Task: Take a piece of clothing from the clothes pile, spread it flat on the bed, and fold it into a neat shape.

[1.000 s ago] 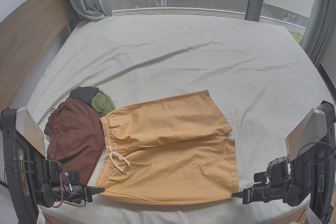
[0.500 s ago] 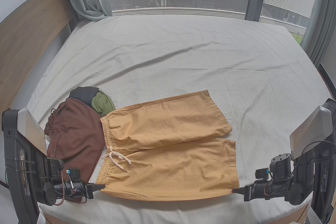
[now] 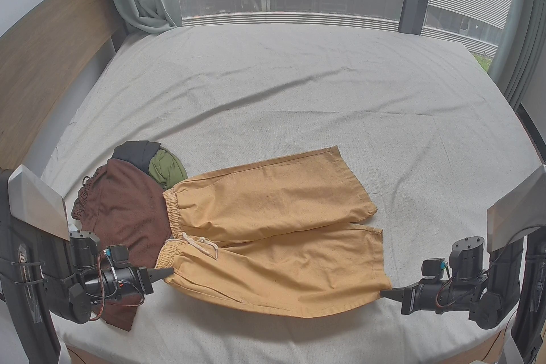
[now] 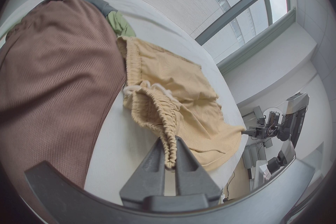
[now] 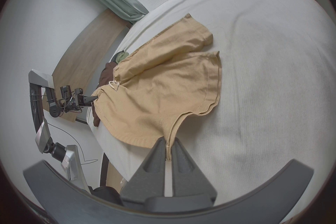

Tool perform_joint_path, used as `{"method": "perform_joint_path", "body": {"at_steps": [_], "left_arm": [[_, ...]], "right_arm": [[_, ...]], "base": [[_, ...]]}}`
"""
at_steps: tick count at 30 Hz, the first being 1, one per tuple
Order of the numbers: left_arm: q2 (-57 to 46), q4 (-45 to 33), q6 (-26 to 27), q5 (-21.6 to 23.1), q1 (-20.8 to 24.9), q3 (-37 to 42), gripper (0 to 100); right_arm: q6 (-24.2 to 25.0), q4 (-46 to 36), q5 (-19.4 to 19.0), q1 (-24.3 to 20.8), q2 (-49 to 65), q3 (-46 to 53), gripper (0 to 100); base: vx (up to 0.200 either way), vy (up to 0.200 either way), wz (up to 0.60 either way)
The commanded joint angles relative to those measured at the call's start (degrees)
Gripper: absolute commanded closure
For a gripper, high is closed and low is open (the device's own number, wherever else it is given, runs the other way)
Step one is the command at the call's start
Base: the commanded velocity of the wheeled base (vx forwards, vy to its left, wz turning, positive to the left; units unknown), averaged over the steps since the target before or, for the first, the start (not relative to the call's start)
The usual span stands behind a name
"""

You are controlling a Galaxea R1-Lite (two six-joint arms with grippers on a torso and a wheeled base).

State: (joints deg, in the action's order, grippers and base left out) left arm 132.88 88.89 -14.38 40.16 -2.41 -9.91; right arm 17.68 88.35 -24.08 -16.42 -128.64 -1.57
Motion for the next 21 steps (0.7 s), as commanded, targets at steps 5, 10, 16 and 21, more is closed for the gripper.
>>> {"method": "perform_joint_path", "body": {"at_steps": [5,10,16,21], "left_arm": [[-3.15,0.05,-0.82,0.01,0.83,-1.16,100],[-3.59,0.05,-1.17,0.01,1.01,-1.43,100],[-4.47,0.05,-3.98,-0.61,1.18,-4.15,100],[-4.65,0.05,-6.18,-2.1,1.53,-5.65,100]], "right_arm": [[2.89,0.07,-0.62,-0.01,4.71,-1.06,100],[2.98,0.07,-0.62,0.16,4.97,-1.59,100],[5.26,0.07,-0.53,0.86,6.2,-4.67,100],[8.16,0.07,-0.36,0.95,8.4,-6.95,100]], "base": [[0.0,0.0,0.0],[0.0,0.0,0.0],[0.0,0.0,0.0],[0.0,0.0,0.0]]}}
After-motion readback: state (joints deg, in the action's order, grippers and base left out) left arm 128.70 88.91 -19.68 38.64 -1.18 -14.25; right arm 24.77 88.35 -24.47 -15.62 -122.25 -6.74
